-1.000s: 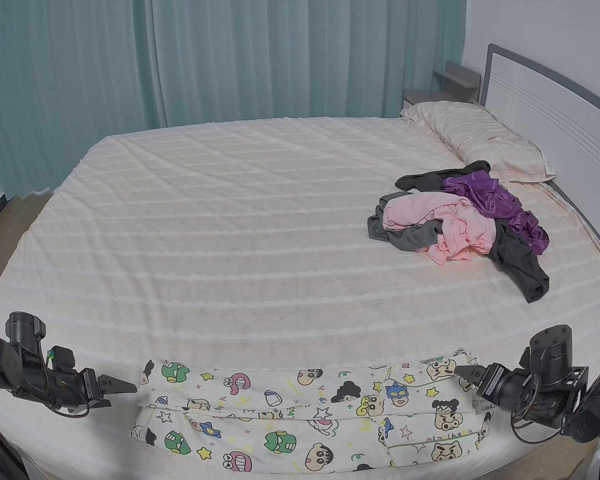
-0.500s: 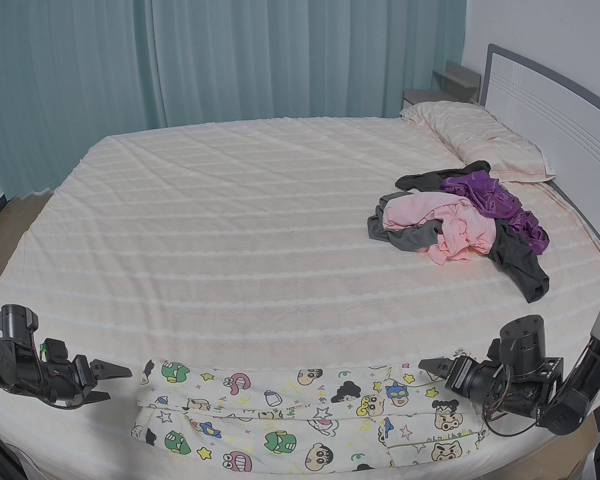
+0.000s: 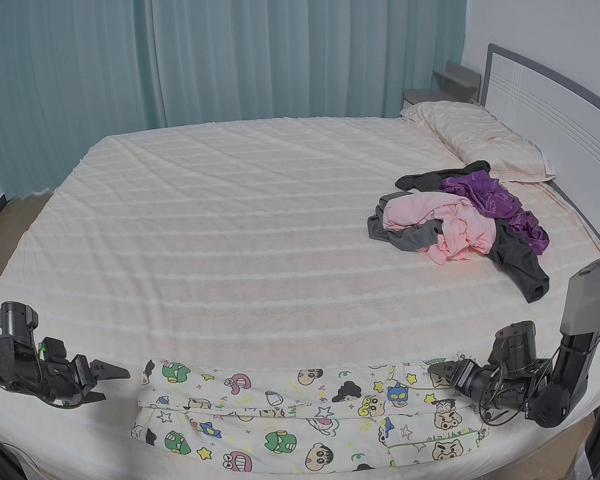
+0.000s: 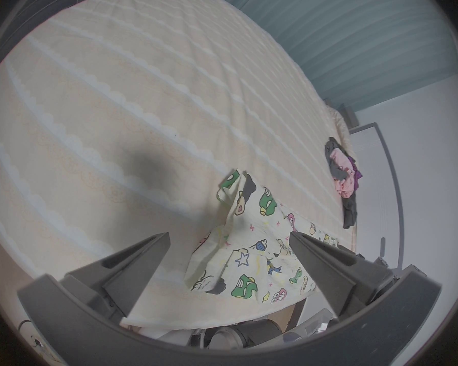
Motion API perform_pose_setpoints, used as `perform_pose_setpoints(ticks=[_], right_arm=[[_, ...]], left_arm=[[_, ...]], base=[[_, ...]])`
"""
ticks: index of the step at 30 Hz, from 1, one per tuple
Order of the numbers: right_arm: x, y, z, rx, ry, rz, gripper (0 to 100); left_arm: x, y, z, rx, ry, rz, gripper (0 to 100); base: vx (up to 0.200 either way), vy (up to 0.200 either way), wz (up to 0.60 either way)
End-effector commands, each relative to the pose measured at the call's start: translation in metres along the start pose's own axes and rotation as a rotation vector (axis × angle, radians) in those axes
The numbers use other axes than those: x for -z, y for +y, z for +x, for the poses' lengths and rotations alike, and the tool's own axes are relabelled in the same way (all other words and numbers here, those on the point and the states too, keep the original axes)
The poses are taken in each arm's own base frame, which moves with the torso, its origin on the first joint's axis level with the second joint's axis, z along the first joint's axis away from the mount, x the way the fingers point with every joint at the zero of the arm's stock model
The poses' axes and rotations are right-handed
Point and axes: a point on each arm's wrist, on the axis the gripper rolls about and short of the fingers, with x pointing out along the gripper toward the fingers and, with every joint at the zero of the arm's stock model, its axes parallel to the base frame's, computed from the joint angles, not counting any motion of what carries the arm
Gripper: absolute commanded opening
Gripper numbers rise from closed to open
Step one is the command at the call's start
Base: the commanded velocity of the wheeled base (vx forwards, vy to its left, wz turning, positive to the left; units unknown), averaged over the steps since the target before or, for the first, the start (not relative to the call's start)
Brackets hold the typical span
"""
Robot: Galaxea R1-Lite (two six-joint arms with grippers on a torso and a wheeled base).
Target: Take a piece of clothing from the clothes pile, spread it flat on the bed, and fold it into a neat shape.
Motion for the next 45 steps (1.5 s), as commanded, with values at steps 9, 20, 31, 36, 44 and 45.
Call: perform_pose_setpoints(ticks=[9,20,31,36,44,45], right_arm=[[-0.013,-0.005,-0.035,-0.063,-0.106,0.034,100],[-0.015,0.000,-0.050,-0.118,-0.149,0.021,100],[-0.014,0.002,-0.051,-0.130,-0.150,0.016,100],[-0.012,0.003,-0.051,-0.132,-0.145,0.011,100],[-0.011,0.002,-0.052,-0.132,-0.142,0.009,100],[-0.011,0.002,-0.052,-0.132,-0.142,0.009,100]], left_arm=[[-0.017,-0.028,0.027,-0.033,0.096,0.115,100],[-0.005,-0.028,0.062,-0.106,0.225,0.256,100],[0.008,-0.039,0.078,-0.086,0.285,0.321,100],[0.009,-0.041,0.087,-0.109,0.275,0.347,100],[0.014,-0.039,0.095,-0.115,0.274,0.362,0],[0.014,-0.039,0.096,-0.116,0.275,0.360,0]], base=[[0.000,0.000,0.00],[0.000,0.000,0.00],[0.000,0.000,0.00],[0.000,0.000,0.00],[0.000,0.000,0.00],[0.000,0.000,0.00]])
